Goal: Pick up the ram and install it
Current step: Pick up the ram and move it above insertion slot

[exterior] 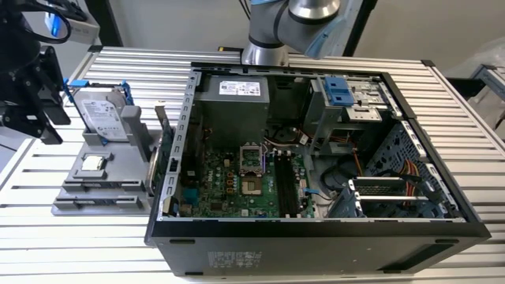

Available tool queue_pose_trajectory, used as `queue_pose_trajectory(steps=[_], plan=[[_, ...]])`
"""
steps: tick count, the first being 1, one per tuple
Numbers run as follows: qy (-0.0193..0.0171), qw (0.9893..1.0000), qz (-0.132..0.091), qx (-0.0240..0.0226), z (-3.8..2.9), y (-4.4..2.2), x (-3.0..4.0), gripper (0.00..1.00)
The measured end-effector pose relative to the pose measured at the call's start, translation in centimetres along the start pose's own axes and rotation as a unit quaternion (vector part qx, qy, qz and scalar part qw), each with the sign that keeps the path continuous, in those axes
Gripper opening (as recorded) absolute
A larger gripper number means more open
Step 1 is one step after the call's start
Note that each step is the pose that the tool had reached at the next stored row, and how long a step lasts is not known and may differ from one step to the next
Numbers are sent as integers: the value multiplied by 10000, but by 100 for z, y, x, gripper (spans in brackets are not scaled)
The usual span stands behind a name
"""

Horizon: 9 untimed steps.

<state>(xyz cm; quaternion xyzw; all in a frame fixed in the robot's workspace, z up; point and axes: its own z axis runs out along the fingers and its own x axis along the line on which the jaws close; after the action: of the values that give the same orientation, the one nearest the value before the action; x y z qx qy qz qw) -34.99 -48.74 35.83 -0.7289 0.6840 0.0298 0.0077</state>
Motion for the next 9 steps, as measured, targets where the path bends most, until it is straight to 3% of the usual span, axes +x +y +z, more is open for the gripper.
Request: queue_pose_trajectory(steps=[9], plan=[[8, 10000, 0, -1, 30, -1, -1, 100]])
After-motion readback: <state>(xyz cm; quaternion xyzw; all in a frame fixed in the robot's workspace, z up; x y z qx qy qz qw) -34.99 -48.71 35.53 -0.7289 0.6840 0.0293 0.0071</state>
